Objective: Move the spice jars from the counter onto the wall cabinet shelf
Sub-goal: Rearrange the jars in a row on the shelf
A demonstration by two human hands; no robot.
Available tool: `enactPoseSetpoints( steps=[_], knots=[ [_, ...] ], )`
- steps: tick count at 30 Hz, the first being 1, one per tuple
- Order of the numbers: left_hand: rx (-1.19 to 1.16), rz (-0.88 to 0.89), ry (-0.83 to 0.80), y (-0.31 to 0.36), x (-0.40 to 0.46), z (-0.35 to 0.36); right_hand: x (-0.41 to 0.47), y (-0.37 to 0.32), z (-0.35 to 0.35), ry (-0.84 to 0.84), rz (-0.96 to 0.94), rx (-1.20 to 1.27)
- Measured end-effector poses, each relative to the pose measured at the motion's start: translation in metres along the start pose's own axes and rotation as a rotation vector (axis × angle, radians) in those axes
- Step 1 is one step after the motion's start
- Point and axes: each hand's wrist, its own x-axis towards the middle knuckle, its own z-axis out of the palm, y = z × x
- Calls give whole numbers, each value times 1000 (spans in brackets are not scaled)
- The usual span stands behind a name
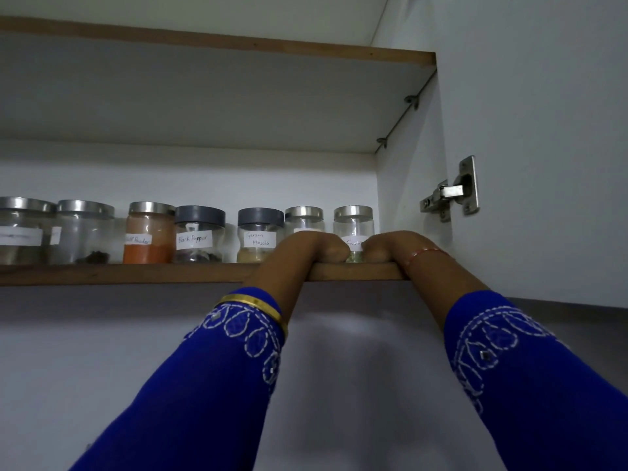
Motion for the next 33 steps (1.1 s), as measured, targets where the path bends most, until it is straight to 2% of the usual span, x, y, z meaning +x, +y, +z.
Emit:
enactPoseSetpoints(
  steps=[1,6,11,17,22,25,27,33],
  knots=[
    [-85,-27,24,1,-1,0,-19,-7,-4,18,-46,37],
    [-22,19,204,2,-6,0,-31,-9,-5,111,-46,-5],
    [23,64,426,-3,-27,-3,-53,-4,-9,135,-112,101],
    [32,95,315,-5,-55,0,-87,9,-1,213,-115,153],
    [321,128,491,-8,-93,22,-123,14,11,364,-117,138],
    [379,180,601,-14,-112,32,-140,19,25,488,-154,-3],
    [406,192,602,-17,-124,39,-148,25,38,553,-196,-93],
    [439,146,468,-20,-160,45,-173,31,42,374,-234,-17]
  ],
)
